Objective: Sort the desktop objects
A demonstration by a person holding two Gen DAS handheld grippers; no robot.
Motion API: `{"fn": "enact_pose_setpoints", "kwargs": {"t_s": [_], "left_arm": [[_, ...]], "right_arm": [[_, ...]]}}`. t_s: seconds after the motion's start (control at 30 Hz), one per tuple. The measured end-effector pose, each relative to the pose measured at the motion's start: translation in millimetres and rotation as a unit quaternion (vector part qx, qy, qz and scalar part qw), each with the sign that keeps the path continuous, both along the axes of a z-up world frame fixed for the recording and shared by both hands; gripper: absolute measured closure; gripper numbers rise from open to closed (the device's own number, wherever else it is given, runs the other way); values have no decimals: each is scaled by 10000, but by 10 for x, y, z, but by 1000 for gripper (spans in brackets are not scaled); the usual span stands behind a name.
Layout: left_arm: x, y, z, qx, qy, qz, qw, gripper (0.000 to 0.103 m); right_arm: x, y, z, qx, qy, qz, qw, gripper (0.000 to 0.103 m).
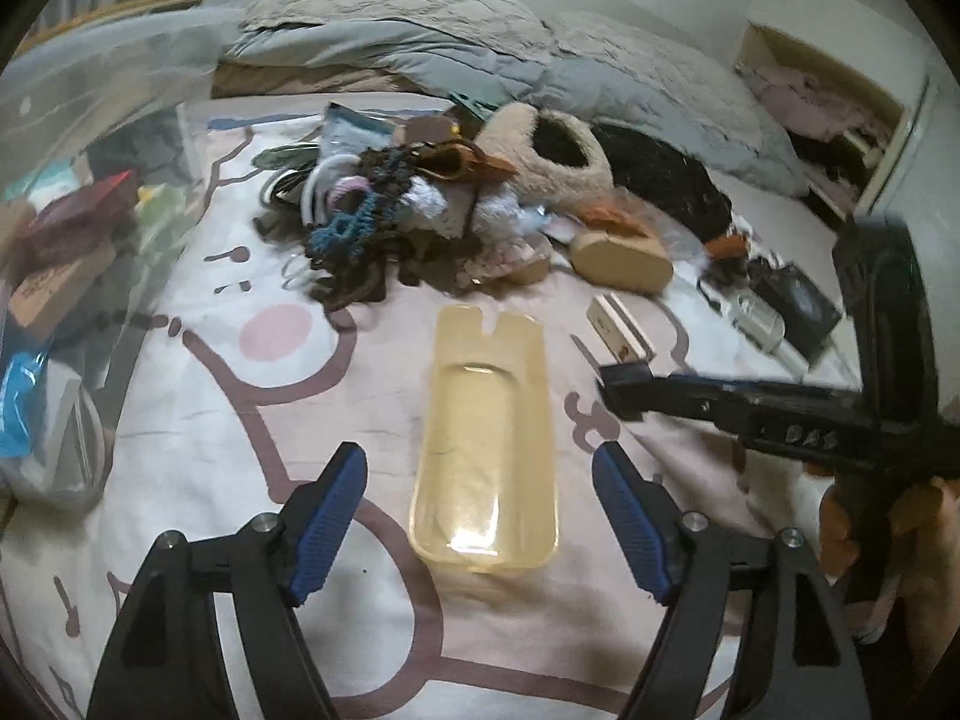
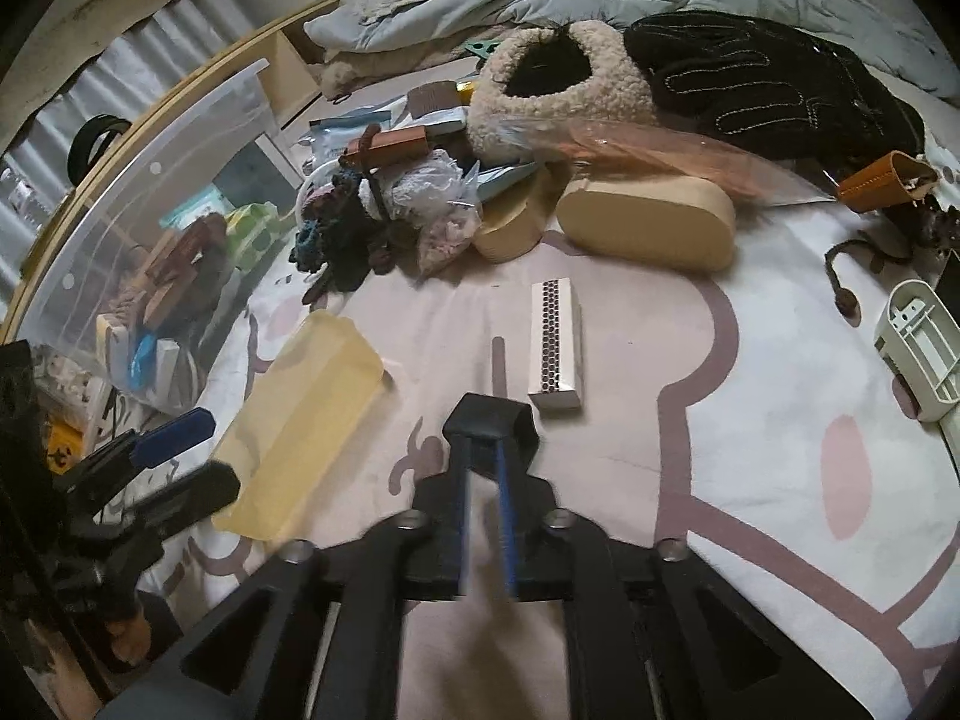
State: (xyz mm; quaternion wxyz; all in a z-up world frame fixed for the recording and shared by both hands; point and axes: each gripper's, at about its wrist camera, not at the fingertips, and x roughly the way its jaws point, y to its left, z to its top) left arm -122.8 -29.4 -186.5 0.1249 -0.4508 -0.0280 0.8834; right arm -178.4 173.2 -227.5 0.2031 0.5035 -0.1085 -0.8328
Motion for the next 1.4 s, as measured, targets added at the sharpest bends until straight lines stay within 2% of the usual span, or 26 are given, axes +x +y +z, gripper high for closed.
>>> {"fn": "enact_pose_setpoints", "kwargs": {"t_s": [0.03, 0.07, 0.2, 0.23, 0.27, 0.37, 0.5, 0.7, 0.8, 0.87, 1.03, 1.4], "left_arm": [[-3, 26, -21, -51, -26, -47, 10000, 25], [-1, 53, -46, -106, -57, -89, 9999, 25], [-35, 108, -153, -316, -187, -20, 9993, 26], [-40, 107, -171, -331, -213, -1, 9992, 32], [-49, 102, -186, -346, -239, 16, 9991, 51], [-59, 47, -197, -324, -303, 98, 9990, 53], [-44, -63, -138, -333, -170, 377, 9986, 53], [-84, -251, -154, -312, -288, 744, 9963, 53], [-89, -265, -170, -306, -347, 768, 9960, 53], [-83, -238, -174, -368, -342, 751, 9959, 53], [-85, -220, -192, -409, -351, 732, 9959, 53], [-300, -286, -297, 70, -575, 1025, 9930, 52]], "right_arm": [[1, 14, 4, -10, 5, -28, 10000, 45], [3, 25, 11, -40, 25, -51, 10000, 42], [-4, 37, 20, -110, 16, -63, 9999, 42], [-4, 29, 13, -93, 7, -47, 9999, 42], [-3, 17, 2, -67, -7, -28, 10000, 42], [-1, -32, -32, 16, -51, 24, 10000, 42], [0, -82, -39, 7, -54, 72, 10000, 42], [-53, -186, -113, 332, -18, 68, 9994, 42], [-68, -254, -147, 464, 30, 83, 9989, 43], [-77, -312, -149, 587, 115, 125, 9981, 59], [-102, -351, -171, 775, 232, 150, 9966, 70], [-101, -286, -67, 605, 312, 110, 9976, 71]]}}
